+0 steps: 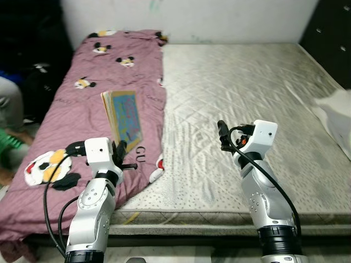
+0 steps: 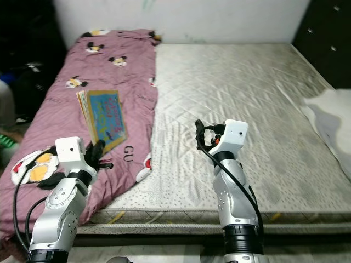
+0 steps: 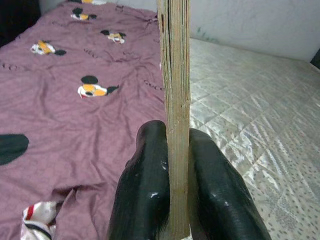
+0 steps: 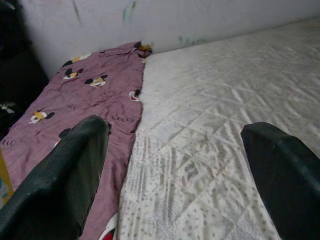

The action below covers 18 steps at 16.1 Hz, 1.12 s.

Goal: Clean up the room

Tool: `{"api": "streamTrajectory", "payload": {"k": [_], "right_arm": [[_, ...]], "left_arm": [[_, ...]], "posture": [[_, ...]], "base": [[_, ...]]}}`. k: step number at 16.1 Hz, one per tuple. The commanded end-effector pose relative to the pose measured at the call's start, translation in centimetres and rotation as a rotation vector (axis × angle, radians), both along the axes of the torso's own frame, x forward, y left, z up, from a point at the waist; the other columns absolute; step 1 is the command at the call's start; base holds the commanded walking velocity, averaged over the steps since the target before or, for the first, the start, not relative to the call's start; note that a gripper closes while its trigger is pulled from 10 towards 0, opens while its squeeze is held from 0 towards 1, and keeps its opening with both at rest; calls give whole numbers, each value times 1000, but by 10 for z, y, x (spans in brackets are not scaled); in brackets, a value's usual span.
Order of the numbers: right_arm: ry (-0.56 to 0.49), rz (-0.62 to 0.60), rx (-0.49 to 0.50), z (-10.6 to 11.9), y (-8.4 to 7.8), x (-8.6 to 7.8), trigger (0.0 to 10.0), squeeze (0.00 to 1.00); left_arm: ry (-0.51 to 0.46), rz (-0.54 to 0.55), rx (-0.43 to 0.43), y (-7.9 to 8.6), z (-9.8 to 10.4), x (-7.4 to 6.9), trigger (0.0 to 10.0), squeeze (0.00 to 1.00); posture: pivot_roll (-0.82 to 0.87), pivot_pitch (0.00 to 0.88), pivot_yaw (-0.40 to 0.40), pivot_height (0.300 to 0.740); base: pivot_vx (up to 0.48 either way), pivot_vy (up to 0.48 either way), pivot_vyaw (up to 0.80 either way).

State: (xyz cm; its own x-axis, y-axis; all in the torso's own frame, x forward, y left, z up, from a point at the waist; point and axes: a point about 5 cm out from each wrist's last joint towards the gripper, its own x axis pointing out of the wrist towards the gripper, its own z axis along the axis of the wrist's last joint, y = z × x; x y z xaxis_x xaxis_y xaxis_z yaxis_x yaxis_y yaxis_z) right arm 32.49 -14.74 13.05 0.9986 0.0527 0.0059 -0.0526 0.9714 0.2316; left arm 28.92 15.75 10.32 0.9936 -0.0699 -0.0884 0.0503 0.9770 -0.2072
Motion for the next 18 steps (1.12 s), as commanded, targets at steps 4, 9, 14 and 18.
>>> {"api": "streamTrajectory", "payload": {"k": [4, 9, 14, 18], "right_arm": [[24, -33, -23, -1, -3, 1, 10000, 0], [-13, -14, -58, 3, 2, 1, 10000, 0], [-7, -31, -65, 1, 0, 2, 10000, 0], [0, -29, -69, -1, 2, 1, 10000, 0]], "left_arm": [[-34, -13, 7, -6, 6, 3, 10000, 0], [-50, -13, 18, -8, 9, 7, 10000, 0], [-57, 5, 30, -5, 10, 9, 10000, 0], [-55, 5, 28, -5, 9, 8, 10000, 0]], "posture": [[-50, 0, -2, 740], [-50, 0, -6, 740], [-43, 0, -9, 740], [-44, 0, -7, 740]], "base": [[0, 0, 0], [0, 0, 0], [0, -58, 0], [0, -296, 0]]}}
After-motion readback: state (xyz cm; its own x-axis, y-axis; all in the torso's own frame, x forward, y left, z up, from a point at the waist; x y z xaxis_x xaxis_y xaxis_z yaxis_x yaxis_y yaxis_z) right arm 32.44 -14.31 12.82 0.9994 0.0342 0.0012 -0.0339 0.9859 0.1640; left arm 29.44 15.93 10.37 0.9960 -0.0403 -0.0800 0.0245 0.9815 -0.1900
